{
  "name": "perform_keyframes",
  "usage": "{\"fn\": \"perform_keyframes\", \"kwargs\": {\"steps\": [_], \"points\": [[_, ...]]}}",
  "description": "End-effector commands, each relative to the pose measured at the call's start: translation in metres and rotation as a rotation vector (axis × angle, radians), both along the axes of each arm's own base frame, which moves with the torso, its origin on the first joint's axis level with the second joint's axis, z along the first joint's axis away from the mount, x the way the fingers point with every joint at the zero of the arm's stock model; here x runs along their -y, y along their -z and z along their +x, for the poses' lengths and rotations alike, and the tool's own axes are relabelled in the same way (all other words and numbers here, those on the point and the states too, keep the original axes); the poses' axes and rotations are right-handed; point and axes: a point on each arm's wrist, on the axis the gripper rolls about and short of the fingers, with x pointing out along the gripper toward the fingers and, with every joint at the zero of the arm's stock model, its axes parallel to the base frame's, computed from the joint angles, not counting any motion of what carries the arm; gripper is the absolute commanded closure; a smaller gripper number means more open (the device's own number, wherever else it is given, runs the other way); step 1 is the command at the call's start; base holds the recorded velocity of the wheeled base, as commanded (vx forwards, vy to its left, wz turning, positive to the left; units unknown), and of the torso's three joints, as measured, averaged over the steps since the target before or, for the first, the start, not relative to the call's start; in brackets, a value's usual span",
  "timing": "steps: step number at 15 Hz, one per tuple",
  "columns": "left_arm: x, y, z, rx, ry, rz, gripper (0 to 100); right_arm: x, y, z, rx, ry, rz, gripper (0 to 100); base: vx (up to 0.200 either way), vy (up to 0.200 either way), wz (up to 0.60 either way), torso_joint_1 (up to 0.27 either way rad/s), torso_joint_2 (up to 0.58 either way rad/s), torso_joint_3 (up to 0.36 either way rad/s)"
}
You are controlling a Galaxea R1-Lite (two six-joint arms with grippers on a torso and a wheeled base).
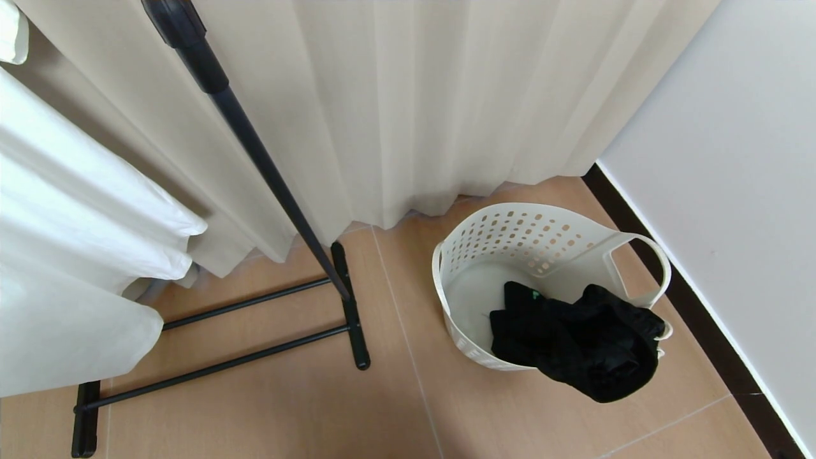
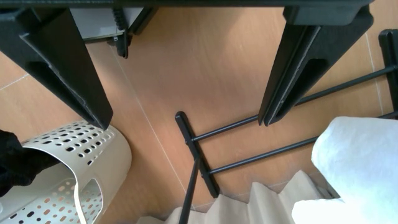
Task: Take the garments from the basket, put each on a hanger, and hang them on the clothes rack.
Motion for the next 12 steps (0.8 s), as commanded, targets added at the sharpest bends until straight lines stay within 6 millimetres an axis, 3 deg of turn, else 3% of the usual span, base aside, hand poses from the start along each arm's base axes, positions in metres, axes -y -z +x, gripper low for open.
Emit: {"fn": "perform_keyframes", "kwargs": {"steps": [1, 5, 7, 10, 12], "points": [[0.000, 0.000, 0.000, -0.001, 0.000, 0.001, 0, -0.015, -0.025, 0.105, -0.312, -0.215, -0.379, 0, 0.000, 0.000, 0.00, 0.000, 0.00, 0.000], [0.000, 0.000, 0.000, -0.001, 0.002, 0.001, 0, -0.028, -0.024, 0.202, -0.423, -0.362, -0.741, 0, 0.000, 0.000, 0.00, 0.000, 0.00, 0.000], [0.000, 0.000, 0.000, 0.000, 0.002, 0.001, 0, -0.047, -0.016, 0.247, -0.452, -0.405, -0.874, 0, 0.000, 0.000, 0.00, 0.000, 0.00, 0.000], [0.000, 0.000, 0.000, -0.001, 0.002, 0.001, 0, -0.065, 0.008, 0.301, -0.519, -0.358, -0.953, 0, 0.000, 0.000, 0.00, 0.000, 0.00, 0.000], [0.000, 0.000, 0.000, 0.000, 0.002, 0.001, 0, -0.069, 0.018, 0.324, -0.538, -0.326, -0.983, 0, 0.000, 0.000, 0.00, 0.000, 0.00, 0.000]]}}
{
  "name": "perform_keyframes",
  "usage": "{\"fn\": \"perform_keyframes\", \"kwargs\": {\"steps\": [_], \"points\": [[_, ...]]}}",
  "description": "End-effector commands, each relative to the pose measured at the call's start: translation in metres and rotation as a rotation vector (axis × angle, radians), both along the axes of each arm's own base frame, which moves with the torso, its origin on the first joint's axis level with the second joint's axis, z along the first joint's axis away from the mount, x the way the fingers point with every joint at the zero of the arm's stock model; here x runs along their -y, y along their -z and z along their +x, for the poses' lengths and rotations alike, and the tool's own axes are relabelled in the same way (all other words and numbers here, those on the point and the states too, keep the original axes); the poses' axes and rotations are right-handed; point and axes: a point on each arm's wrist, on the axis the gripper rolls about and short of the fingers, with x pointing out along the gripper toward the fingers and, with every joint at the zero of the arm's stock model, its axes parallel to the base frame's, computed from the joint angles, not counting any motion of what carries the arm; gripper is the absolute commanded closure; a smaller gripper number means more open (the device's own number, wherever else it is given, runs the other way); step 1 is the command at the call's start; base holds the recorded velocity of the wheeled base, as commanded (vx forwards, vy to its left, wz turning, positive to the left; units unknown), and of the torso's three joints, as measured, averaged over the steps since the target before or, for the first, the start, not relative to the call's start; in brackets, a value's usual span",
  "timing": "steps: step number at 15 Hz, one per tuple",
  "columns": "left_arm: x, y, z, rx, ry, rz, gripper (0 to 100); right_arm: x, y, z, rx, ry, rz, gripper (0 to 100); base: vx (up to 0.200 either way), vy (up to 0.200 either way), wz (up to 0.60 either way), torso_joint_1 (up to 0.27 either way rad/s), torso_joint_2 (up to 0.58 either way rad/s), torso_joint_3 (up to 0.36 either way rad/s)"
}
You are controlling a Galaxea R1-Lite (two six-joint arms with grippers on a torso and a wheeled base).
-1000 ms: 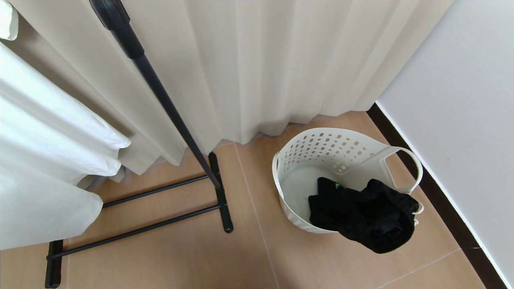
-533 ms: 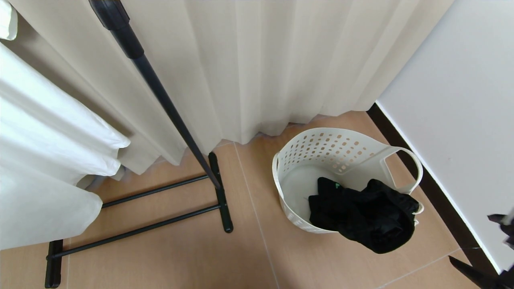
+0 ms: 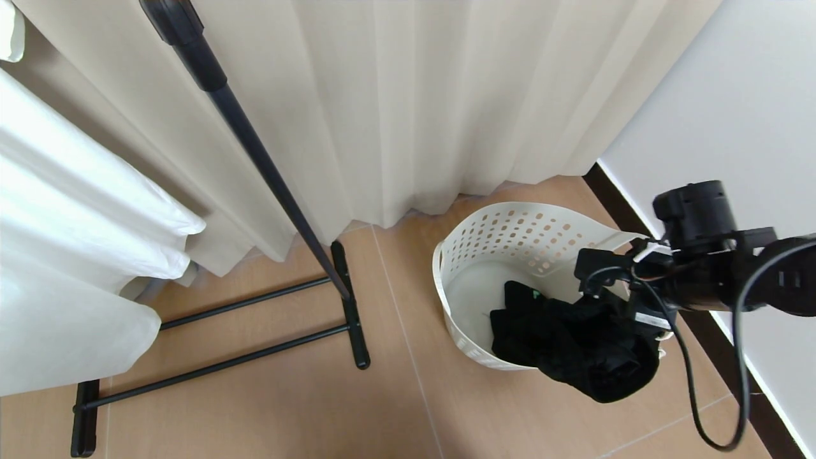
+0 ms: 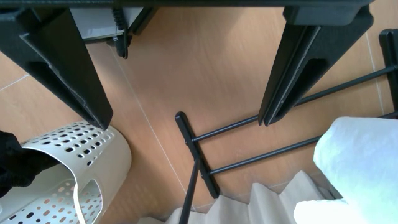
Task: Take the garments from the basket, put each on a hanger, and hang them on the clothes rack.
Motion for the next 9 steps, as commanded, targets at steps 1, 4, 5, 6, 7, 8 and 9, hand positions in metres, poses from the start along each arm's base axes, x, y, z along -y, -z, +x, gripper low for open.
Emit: {"fn": "perform_keyframes", "kwargs": {"steps": [1, 4, 5, 6, 7, 8, 9], "points": [[0.000, 0.000, 0.000, 0.000, 0.000, 0.000, 0, -0.012, 0.039, 0.047, -0.075, 0.010, -0.066, 0, 0.000, 0.000, 0.00, 0.000, 0.00, 0.000], [0.000, 0.000, 0.000, -0.002, 0.000, 0.000, 0, -0.010, 0.051, 0.057, -0.095, 0.038, -0.089, 0, 0.000, 0.000, 0.00, 0.000, 0.00, 0.000], [0.000, 0.000, 0.000, 0.000, 0.000, 0.000, 0, -0.007, 0.056, 0.062, -0.101, 0.049, -0.091, 0, 0.000, 0.000, 0.00, 0.000, 0.00, 0.000], [0.000, 0.000, 0.000, -0.002, 0.000, 0.000, 0, -0.003, 0.059, 0.068, -0.088, 0.063, -0.089, 0, 0.000, 0.000, 0.00, 0.000, 0.00, 0.000], [0.000, 0.000, 0.000, 0.000, 0.000, 0.000, 0, 0.001, 0.062, 0.073, -0.075, 0.078, -0.087, 0, 0.000, 0.000, 0.00, 0.000, 0.00, 0.000], [0.000, 0.000, 0.000, -0.002, 0.000, 0.000, 0, 0.004, 0.066, 0.077, -0.068, 0.087, -0.085, 0, 0.000, 0.000, 0.00, 0.000, 0.00, 0.000], [0.000, 0.000, 0.000, -0.002, 0.000, 0.000, 0, 0.005, 0.067, 0.078, -0.068, 0.092, -0.085, 0, 0.000, 0.000, 0.00, 0.000, 0.00, 0.000]]}}
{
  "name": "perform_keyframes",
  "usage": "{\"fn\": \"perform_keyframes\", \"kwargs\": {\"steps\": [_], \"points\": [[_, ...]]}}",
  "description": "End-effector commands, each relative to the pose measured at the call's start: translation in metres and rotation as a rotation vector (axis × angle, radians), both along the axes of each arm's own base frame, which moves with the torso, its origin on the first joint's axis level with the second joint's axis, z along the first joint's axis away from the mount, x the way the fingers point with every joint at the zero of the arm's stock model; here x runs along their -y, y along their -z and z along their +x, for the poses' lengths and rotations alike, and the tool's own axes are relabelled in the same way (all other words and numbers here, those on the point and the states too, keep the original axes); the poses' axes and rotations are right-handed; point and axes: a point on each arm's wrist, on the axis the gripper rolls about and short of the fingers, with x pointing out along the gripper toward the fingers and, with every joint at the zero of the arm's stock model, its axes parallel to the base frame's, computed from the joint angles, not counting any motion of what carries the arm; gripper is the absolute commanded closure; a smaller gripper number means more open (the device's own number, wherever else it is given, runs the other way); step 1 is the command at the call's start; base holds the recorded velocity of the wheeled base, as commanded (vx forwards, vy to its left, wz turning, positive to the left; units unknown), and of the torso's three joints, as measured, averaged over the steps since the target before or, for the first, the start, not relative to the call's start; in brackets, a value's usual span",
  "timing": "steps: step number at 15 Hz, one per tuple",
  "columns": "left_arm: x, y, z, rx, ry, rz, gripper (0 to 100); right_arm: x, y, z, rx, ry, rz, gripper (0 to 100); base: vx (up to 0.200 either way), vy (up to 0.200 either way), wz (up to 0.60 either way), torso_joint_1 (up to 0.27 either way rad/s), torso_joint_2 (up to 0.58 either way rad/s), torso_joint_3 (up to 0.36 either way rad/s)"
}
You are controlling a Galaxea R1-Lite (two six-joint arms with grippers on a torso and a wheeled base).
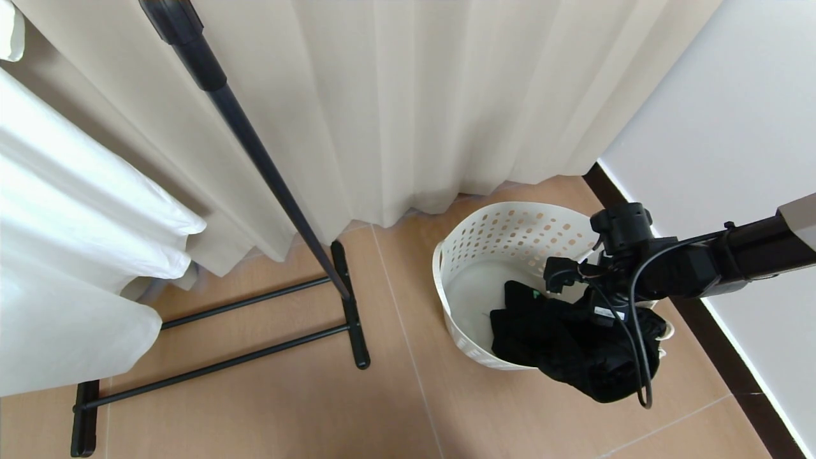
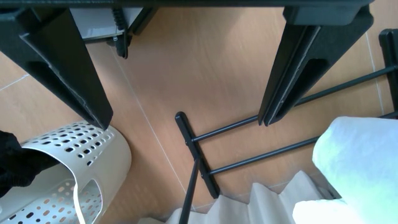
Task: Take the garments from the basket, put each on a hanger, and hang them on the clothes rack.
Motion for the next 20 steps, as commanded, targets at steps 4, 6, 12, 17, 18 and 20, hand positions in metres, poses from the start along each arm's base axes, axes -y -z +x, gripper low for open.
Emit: {"fn": "perform_keyframes", "kwargs": {"steps": [4, 6, 12, 17, 18, 20], "points": [[0.000, 0.000, 0.000, -0.001, 0.000, -0.001, 0, 0.006, 0.017, 0.015, 0.004, 0.024, 0.003, 0, 0.000, 0.000, 0.00, 0.000, 0.00, 0.000], [0.000, 0.000, 0.000, -0.001, 0.000, -0.001, 0, 0.008, 0.019, 0.017, 0.010, 0.028, 0.007, 100, 0.000, 0.000, 0.00, 0.000, 0.00, 0.000], [0.000, 0.000, 0.000, 0.000, 0.000, -0.002, 0, 0.010, -0.005, -0.009, 0.094, 0.156, 0.202, 100, 0.000, 0.000, 0.00, 0.000, 0.00, 0.000], [0.000, 0.000, 0.000, -0.001, 0.000, -0.001, 0, 0.007, -0.092, -0.111, 0.330, 0.232, 0.581, 100, 0.000, 0.000, 0.00, 0.000, 0.00, 0.000], [0.000, 0.000, 0.000, 0.000, 0.000, -0.001, 0, 0.006, -0.096, -0.118, 0.344, 0.231, 0.601, 100, 0.000, 0.000, 0.00, 0.000, 0.00, 0.000], [0.000, 0.000, 0.000, -0.001, 0.000, -0.001, 0, -0.006, -0.131, -0.183, 0.465, 0.169, 0.814, 100, 0.000, 0.000, 0.00, 0.000, 0.00, 0.000]]}}
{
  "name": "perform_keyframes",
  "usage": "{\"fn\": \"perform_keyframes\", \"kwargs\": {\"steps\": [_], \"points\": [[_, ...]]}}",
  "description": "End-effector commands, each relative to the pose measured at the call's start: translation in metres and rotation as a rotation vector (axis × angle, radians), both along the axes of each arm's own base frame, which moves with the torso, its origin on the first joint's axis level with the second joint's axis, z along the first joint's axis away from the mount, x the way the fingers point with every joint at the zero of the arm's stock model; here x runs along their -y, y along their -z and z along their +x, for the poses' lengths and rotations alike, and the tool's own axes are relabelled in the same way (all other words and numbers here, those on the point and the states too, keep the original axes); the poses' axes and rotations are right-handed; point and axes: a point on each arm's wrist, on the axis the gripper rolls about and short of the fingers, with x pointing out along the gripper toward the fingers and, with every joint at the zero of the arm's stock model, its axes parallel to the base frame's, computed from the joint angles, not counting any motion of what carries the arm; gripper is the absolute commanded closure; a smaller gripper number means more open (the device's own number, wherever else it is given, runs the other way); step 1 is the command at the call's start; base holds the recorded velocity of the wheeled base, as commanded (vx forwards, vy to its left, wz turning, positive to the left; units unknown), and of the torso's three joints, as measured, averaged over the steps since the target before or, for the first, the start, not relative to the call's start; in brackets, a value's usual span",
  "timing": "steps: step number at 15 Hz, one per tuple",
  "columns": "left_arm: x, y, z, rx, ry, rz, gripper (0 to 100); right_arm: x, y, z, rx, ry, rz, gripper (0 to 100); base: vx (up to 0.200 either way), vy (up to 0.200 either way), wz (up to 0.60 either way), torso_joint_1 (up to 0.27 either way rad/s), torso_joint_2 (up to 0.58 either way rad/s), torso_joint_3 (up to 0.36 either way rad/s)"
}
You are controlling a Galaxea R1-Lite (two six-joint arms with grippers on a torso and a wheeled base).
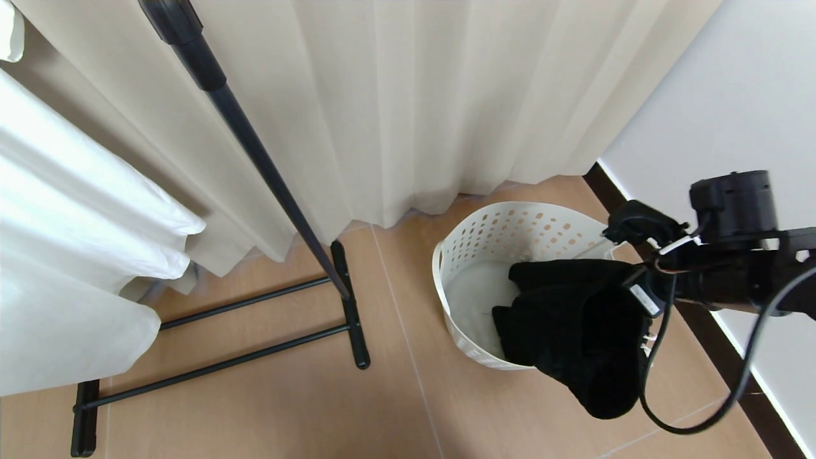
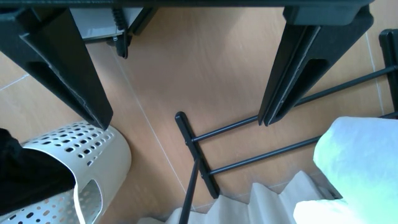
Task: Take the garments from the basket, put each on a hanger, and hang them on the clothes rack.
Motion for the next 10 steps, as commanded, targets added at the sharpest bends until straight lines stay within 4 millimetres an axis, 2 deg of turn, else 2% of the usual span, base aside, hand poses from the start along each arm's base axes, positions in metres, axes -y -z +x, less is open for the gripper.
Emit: {"fn": "perform_keyframes", "kwargs": {"steps": [1, 3, 10], "points": [[0.000, 0.000, 0.000, -0.002, 0.000, -0.002, 0, -0.008, -0.055, -0.099, 0.242, -0.068, 0.245, 100, 0.000, 0.000, 0.00, 0.000, 0.00, 0.000], [0.000, 0.000, 0.000, -0.002, -0.001, -0.002, 0, -0.004, -0.059, -0.135, 0.301, -0.110, 0.328, 100, 0.000, 0.000, 0.00, 0.000, 0.00, 0.000], [0.000, 0.000, 0.000, -0.002, -0.004, 0.000, 0, -0.005, -0.059, -0.142, 0.323, -0.129, 0.338, 100, 0.000, 0.000, 0.00, 0.000, 0.00, 0.000]]}}
